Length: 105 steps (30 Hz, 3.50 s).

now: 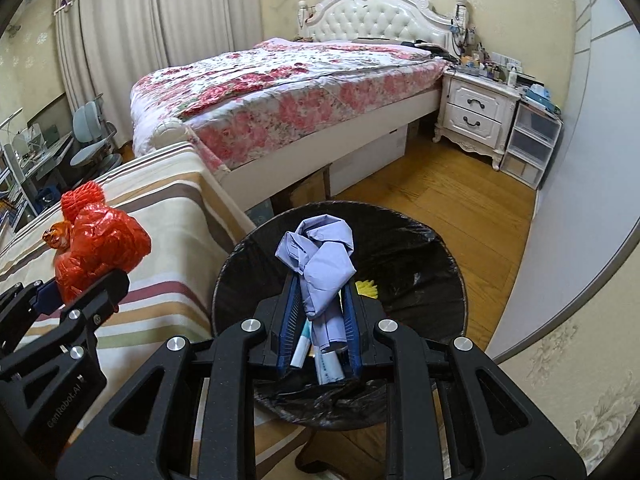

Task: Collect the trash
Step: 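Carry the red bags and blue cloth over the black bin with both grippers, then open both grippers over the bin to drop the bags and cloth, then move both open grippers back over the bed toward the orange items, then grasp the orange snack wrapper with the left gripper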

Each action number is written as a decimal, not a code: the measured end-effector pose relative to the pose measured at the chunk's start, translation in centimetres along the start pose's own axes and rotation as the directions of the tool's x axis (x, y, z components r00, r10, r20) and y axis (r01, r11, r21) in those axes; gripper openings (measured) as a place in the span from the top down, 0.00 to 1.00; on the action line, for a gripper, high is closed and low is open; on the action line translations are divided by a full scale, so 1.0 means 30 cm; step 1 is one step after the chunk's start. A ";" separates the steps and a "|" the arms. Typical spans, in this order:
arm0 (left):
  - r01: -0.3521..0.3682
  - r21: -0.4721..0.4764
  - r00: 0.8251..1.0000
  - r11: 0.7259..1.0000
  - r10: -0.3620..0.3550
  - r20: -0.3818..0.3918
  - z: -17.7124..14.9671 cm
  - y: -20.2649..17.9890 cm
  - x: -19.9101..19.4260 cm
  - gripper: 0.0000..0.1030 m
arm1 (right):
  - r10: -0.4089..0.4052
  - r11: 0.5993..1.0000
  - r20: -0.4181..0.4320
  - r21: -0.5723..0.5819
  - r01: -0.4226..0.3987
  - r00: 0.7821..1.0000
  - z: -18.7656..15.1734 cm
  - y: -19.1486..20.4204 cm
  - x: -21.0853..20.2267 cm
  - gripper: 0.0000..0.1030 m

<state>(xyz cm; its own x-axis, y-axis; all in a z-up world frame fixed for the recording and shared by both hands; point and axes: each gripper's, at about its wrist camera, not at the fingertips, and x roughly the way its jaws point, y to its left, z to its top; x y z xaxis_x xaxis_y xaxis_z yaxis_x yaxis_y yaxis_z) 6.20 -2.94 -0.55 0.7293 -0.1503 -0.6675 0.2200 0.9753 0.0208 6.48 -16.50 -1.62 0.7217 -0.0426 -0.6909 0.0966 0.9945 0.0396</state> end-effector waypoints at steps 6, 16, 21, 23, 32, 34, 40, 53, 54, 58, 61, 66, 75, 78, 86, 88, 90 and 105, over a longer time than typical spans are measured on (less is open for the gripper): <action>0.003 0.019 1.000 1.000 -0.002 -0.006 0.031 -0.047 0.046 0.59 | -0.016 1.000 -0.003 0.025 0.016 1.000 0.013 -0.042 0.027 0.79; -0.005 0.048 1.000 0.999 0.006 -0.020 0.060 -0.109 0.111 0.59 | -0.033 0.998 -0.022 0.051 0.034 0.999 0.022 -0.095 0.077 0.79; -0.008 0.054 1.000 0.998 0.010 -0.029 0.068 -0.126 0.135 0.59 | -0.040 0.997 -0.034 0.058 0.042 0.999 0.022 -0.112 0.096 0.79; -0.008 0.059 1.000 0.998 0.010 -0.029 0.073 -0.128 0.140 0.58 | -0.044 0.997 -0.035 0.062 0.046 0.998 0.025 -0.111 0.104 0.79; -0.023 0.075 1.000 0.997 0.024 -0.009 0.068 -0.128 0.136 0.31 | -0.066 0.995 -0.030 0.078 0.068 0.997 0.024 -0.120 0.106 0.60; -0.034 0.079 0.999 0.996 0.034 -0.009 0.064 -0.125 0.134 0.31 | -0.071 0.994 -0.030 0.078 0.073 0.997 0.020 -0.118 0.102 0.57; -0.044 0.049 0.999 0.998 0.045 -0.011 0.060 -0.085 0.117 0.29 | -0.077 0.994 -0.031 0.077 0.079 0.997 0.017 -0.111 0.098 0.50; -0.179 -0.024 0.984 0.983 0.179 -0.005 0.026 0.114 0.060 0.28 | -0.005 1.000 -0.037 0.027 0.006 0.999 0.029 0.040 0.103 0.42; -0.194 -0.032 0.981 0.980 0.194 -0.008 0.020 0.138 0.056 0.28 | 0.003 1.000 -0.040 0.020 -0.002 0.999 0.030 0.059 0.105 0.41; -0.247 -0.066 0.969 0.967 0.245 -0.029 -0.007 0.232 0.043 0.28 | 0.043 0.999 -0.053 -0.015 -0.044 0.998 0.034 0.149 0.118 0.39; -0.284 -0.094 0.959 0.954 0.281 -0.049 -0.030 0.302 0.036 0.28 | 0.071 0.996 -0.058 -0.042 -0.073 0.996 0.039 0.212 0.120 0.35; -0.334 -0.136 0.942 0.933 0.326 -0.078 -0.052 0.405 0.035 0.27 | 0.106 0.990 -0.071 -0.090 -0.112 0.992 0.044 0.310 0.126 0.35; -0.347 -0.188 0.937 0.919 0.330 -0.117 -0.047 0.521 0.064 0.27 | 0.139 0.977 -0.109 -0.147 -0.154 0.984 0.052 0.432 0.153 0.33; -0.353 -0.191 0.934 0.916 0.335 -0.122 -0.037 0.548 0.076 0.27 | 0.143 0.974 -0.118 -0.162 -0.161 0.983 0.062 0.470 0.172 0.33; -0.350 -0.203 0.933 0.914 0.322 -0.160 -0.013 0.619 0.123 0.27 | 0.157 0.967 -0.137 -0.178 -0.180 0.978 0.085 0.537 0.211 0.32; -0.350 -0.201 0.933 0.915 0.320 -0.167 -0.006 0.633 0.134 0.27 | 0.159 0.966 -0.142 -0.182 -0.184 0.977 0.085 0.550 0.219 0.32; -0.348 -0.201 0.933 0.916 0.317 -0.174 0.000 0.650 0.145 0.27 | 0.161 0.965 -0.147 -0.186 -0.187 0.976 0.081 0.563 0.225 0.32; -0.248 -0.256 0.959 0.934 0.199 -0.203 -0.006 0.725 0.157 0.47 | 0.160 0.956 -0.160 -0.220 -0.193 0.974 0.075 0.634 0.237 0.31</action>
<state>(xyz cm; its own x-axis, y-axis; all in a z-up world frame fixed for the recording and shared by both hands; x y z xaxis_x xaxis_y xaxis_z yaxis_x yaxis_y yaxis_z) 14.29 17.59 -3.38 0.6117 0.0828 -0.7867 -0.1412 0.9900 -0.0056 14.98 1.88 -4.16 0.6085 0.1328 -0.7823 -0.1980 0.9801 0.0123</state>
